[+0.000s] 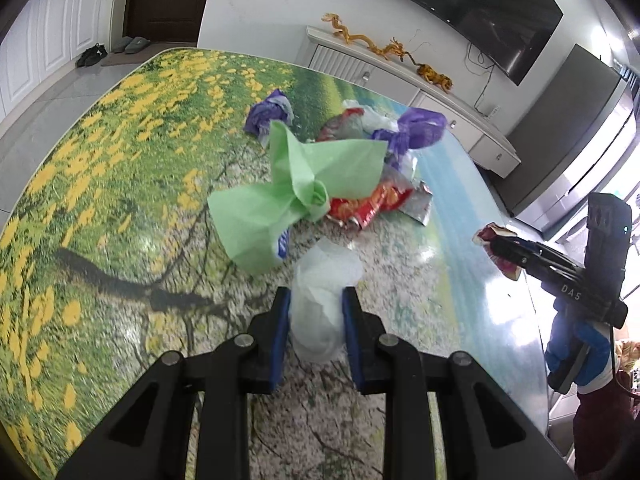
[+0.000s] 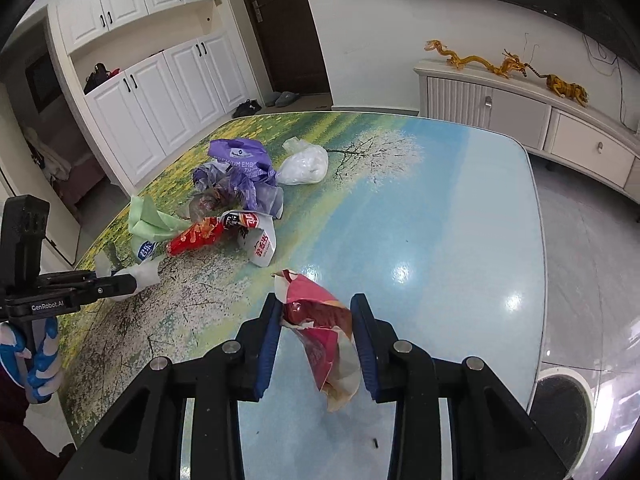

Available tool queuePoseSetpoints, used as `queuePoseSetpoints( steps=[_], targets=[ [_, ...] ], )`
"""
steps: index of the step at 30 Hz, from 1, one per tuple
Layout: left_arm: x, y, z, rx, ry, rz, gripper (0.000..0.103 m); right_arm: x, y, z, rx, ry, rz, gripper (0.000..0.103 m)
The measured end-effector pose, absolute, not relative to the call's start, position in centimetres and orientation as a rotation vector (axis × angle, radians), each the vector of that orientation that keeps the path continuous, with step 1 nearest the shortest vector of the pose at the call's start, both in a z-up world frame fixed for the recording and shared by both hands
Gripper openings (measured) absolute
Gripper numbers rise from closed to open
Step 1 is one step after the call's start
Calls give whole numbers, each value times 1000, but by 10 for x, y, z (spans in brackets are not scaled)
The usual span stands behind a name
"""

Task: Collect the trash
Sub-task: 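Carry the clear bag and pink wrapper toward the bin with both tools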

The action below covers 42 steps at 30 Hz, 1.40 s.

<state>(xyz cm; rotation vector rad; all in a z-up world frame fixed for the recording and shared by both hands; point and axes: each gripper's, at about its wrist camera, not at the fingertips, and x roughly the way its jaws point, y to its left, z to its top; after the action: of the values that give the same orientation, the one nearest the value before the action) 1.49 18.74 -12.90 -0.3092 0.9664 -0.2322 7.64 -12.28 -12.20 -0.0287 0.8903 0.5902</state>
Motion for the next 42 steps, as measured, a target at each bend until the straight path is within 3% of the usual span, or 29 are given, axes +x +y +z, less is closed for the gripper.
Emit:
queuePoseSetpoints(
  steps=[11, 24, 34, 42],
  targets=[
    [-15, 157, -113, -258, 948, -350, 24, 30, -153, -119, 46, 869, 525, 33],
    [6, 92, -77, -150, 923, -425, 24, -2, -246, -104, 187, 764, 360, 33],
    [36, -23, -55, 30, 936, -573, 24, -9, -342, -126, 331, 751, 163, 33],
    [64, -143, -70, 172, 984, -693, 24, -9, -404, -162, 438, 791, 50, 34]
  ],
)
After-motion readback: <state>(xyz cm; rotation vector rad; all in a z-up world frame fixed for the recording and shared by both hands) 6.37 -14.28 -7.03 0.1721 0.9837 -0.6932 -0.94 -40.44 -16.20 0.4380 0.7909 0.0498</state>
